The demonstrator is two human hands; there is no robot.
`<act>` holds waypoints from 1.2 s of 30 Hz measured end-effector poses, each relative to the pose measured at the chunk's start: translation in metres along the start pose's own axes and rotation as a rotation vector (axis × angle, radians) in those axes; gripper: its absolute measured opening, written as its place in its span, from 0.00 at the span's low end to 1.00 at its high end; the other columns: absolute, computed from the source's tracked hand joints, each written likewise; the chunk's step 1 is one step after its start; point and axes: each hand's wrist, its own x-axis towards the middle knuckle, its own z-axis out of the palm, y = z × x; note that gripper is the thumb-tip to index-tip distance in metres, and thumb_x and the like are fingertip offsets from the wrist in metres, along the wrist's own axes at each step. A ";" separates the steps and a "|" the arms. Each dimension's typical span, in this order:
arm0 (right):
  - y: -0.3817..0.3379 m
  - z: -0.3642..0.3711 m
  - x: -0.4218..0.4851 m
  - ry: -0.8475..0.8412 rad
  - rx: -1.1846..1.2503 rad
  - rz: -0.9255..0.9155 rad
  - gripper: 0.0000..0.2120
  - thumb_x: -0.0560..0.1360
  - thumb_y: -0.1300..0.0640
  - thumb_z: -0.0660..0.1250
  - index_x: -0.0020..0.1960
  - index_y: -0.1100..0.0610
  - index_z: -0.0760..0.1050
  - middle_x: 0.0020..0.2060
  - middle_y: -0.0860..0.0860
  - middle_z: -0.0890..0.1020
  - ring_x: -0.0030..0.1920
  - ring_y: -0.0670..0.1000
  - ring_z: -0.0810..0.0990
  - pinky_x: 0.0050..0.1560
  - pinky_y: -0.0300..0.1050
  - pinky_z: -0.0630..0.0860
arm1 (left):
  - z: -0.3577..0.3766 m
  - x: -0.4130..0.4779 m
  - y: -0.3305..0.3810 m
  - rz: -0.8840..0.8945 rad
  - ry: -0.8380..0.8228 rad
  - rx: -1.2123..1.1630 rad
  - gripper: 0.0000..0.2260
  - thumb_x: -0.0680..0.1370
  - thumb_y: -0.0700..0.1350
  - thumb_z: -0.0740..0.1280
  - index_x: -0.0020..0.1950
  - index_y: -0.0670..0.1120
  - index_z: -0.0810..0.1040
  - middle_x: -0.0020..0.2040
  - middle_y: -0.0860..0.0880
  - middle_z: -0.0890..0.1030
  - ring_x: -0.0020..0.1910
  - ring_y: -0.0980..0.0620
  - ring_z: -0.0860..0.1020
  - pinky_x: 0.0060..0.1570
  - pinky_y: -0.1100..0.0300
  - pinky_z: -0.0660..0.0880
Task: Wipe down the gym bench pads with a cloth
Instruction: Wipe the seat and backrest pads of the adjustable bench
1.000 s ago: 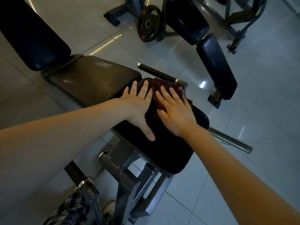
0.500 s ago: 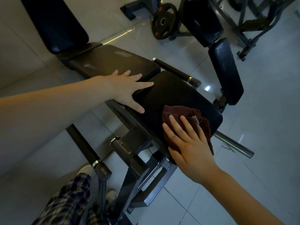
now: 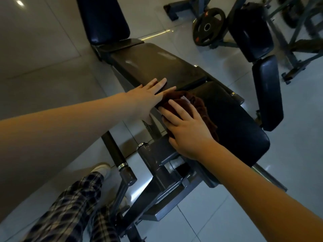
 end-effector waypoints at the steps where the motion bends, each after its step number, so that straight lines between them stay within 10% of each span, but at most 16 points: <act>1: 0.000 -0.002 0.001 -0.010 -0.018 -0.011 0.27 0.81 0.43 0.50 0.78 0.47 0.53 0.79 0.45 0.43 0.76 0.53 0.33 0.75 0.62 0.37 | 0.002 -0.001 0.002 -0.012 0.015 -0.003 0.56 0.70 0.51 0.76 0.76 0.57 0.31 0.78 0.51 0.32 0.77 0.45 0.36 0.75 0.42 0.51; 6: 0.007 -0.005 -0.014 -0.049 -0.076 -0.107 0.26 0.81 0.44 0.51 0.77 0.49 0.56 0.79 0.47 0.51 0.76 0.52 0.33 0.74 0.62 0.36 | 0.000 -0.006 0.008 -0.057 0.038 0.027 0.56 0.70 0.54 0.76 0.76 0.57 0.31 0.78 0.48 0.34 0.77 0.44 0.38 0.75 0.41 0.49; 11: 0.013 0.006 -0.046 -0.061 -0.078 -0.210 0.27 0.76 0.44 0.49 0.63 0.53 0.78 0.67 0.50 0.76 0.76 0.56 0.60 0.72 0.66 0.57 | -0.005 -0.010 0.028 -0.116 0.048 0.028 0.49 0.75 0.53 0.71 0.77 0.54 0.33 0.78 0.42 0.36 0.77 0.39 0.42 0.75 0.41 0.49; 15: 0.021 0.017 -0.080 -0.065 -0.102 -0.307 0.25 0.75 0.44 0.51 0.58 0.51 0.82 0.61 0.49 0.80 0.73 0.55 0.66 0.73 0.63 0.55 | 0.002 -0.016 0.047 -0.084 0.043 0.004 0.49 0.76 0.47 0.70 0.77 0.53 0.31 0.78 0.41 0.35 0.76 0.36 0.40 0.75 0.42 0.46; 21: 0.032 0.014 -0.094 -0.152 -0.215 -0.489 0.24 0.75 0.42 0.51 0.56 0.50 0.82 0.59 0.48 0.82 0.71 0.54 0.70 0.73 0.60 0.52 | 0.014 -0.028 0.053 0.091 0.097 0.216 0.50 0.75 0.39 0.69 0.76 0.51 0.30 0.77 0.49 0.30 0.76 0.41 0.33 0.73 0.37 0.39; 30: -0.010 -0.007 -0.004 -0.200 -0.718 -0.327 0.30 0.81 0.41 0.43 0.76 0.56 0.61 0.78 0.54 0.52 0.78 0.54 0.41 0.73 0.55 0.32 | 0.004 -0.031 0.045 0.030 0.064 0.325 0.46 0.75 0.41 0.70 0.79 0.51 0.39 0.79 0.50 0.37 0.78 0.47 0.39 0.74 0.40 0.43; 36: -0.008 -0.011 -0.045 -0.202 -0.538 -0.323 0.29 0.81 0.42 0.46 0.76 0.54 0.59 0.78 0.51 0.55 0.78 0.52 0.43 0.71 0.55 0.28 | 0.000 -0.036 0.049 0.035 0.071 0.339 0.45 0.75 0.42 0.69 0.79 0.50 0.38 0.79 0.48 0.38 0.77 0.47 0.36 0.72 0.39 0.38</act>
